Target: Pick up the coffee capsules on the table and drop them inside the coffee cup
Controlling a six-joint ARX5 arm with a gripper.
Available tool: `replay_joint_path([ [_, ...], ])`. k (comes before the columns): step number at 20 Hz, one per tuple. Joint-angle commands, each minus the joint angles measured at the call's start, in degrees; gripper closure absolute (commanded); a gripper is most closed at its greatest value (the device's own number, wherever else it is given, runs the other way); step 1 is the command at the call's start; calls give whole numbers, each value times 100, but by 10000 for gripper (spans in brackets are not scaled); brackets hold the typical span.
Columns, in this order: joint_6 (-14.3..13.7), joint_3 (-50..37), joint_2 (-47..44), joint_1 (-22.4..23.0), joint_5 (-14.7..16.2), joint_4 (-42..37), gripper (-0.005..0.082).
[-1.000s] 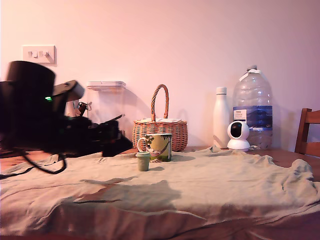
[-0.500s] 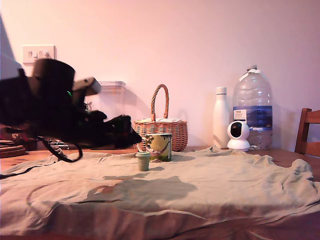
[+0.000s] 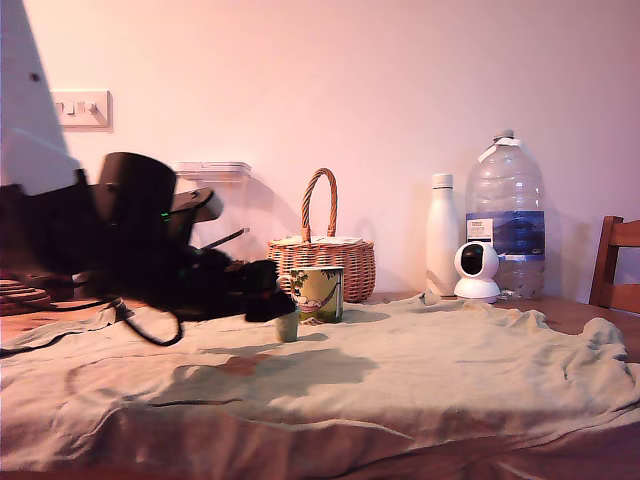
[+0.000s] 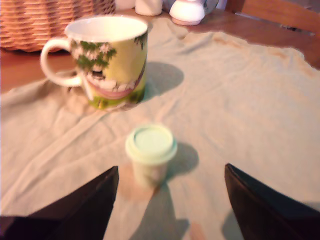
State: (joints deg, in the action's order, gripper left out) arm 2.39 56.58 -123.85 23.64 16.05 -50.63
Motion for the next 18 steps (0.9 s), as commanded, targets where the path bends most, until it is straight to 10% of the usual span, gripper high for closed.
replay_joint_path([
  [1, -46, 105, -271, 37, 22, 96, 153],
  [18, -39, 1123, -774, 22, 153, 1086, 154],
])
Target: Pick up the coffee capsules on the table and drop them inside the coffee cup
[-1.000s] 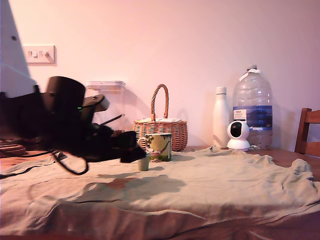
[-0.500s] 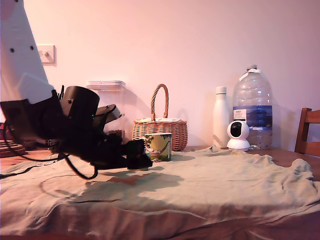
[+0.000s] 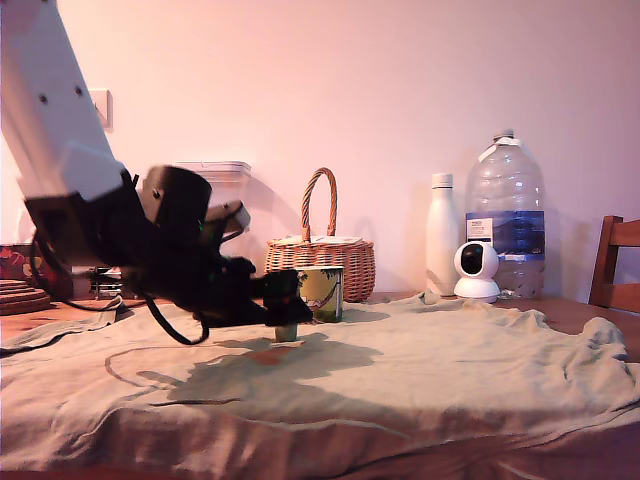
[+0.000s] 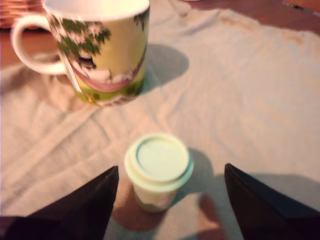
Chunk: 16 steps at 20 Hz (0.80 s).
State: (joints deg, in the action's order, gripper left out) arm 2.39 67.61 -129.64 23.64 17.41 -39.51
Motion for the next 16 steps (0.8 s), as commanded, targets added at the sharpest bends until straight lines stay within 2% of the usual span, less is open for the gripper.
replay_joint_path([
  [1, -33, 48, -197, 22, 15, 24, 166],
  [8, -48, 111, -197, 22, -15, 90, 187],
  [9, -48, 111, -197, 22, -28, 90, 212],
  [10, -50, 111, -197, 22, -33, 87, 279],
  [13, -52, 111, -197, 22, -35, 72, 556],
  [14, -57, 111, -197, 22, -35, 50, 595],
  [16, -101, 116, -197, 22, -33, 42, 607],
])
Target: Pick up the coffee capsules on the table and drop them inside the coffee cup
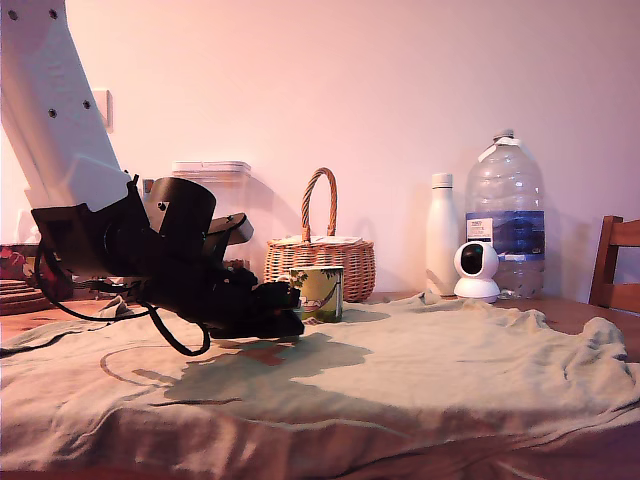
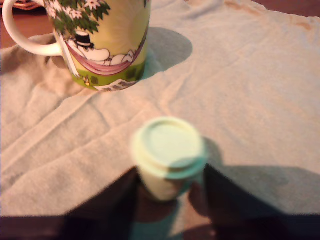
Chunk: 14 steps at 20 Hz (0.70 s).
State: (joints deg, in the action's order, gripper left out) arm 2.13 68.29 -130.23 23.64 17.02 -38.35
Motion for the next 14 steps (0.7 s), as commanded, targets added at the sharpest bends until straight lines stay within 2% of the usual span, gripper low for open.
replay_joint_path([
  [1, -77, 55, -138, 22, 7, -72, 607],
  [5, -68, 136, -133, 22, 37, -129, 607],
  [10, -68, 251, 50, 28, 496, -260, 607],
  [14, -70, 481, 186, 26, 529, -232, 607],
])
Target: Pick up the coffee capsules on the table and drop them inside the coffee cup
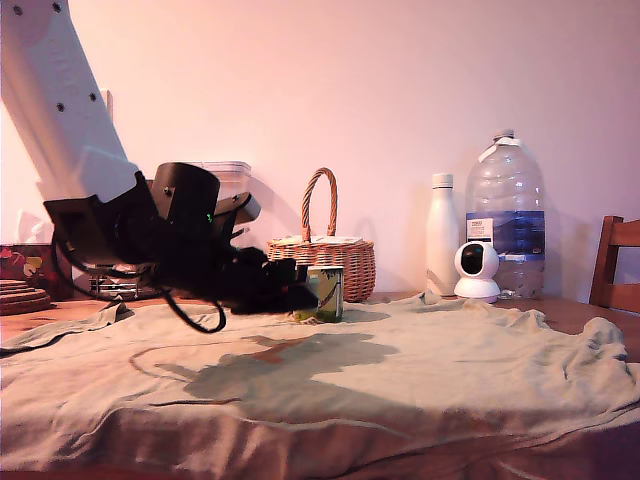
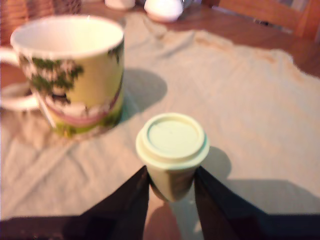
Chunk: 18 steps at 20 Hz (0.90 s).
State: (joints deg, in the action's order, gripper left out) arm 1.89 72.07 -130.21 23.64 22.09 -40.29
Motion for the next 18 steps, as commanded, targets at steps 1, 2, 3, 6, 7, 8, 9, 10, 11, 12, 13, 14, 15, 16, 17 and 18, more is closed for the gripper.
replay_joint_path([
  [1, -46, 181, 219, 15, 20, -2, 607],
  [2, -46, 264, 245, 11, 17, 2, 607],
  [3, -48, 345, 267, 9, 17, 4, 607],
  [6, -46, 697, 284, 0, 13, 251, 607],
  [7, -74, 859, 284, -2, -7, 411, 607],
  [8, -87, 1032, 284, -13, -7, 608, 607],
  [9, -87, 1231, 284, -35, -9, 866, 607],
  [10, -90, 1429, 284, -57, -15, 1121, 607],
  [11, -90, 1639, 284, -83, -50, 1408, 607],
  [12, -94, 1823, 284, -118, -96, 1652, 607],
  [13, -94, 1974, 284, -146, -122, 1849, 607],
  [14, -136, 2079, 284, -173, -144, 1974, 607],
  [15, -157, 2146, 284, -203, -160, 2098, 607],
  [16, -157, 2186, 284, -216, -157, 2201, 607],
  [17, -153, 2201, 282, -216, -160, 2282, 607],
  [18, -203, 2201, 282, -216, -199, 2332, 607],
])
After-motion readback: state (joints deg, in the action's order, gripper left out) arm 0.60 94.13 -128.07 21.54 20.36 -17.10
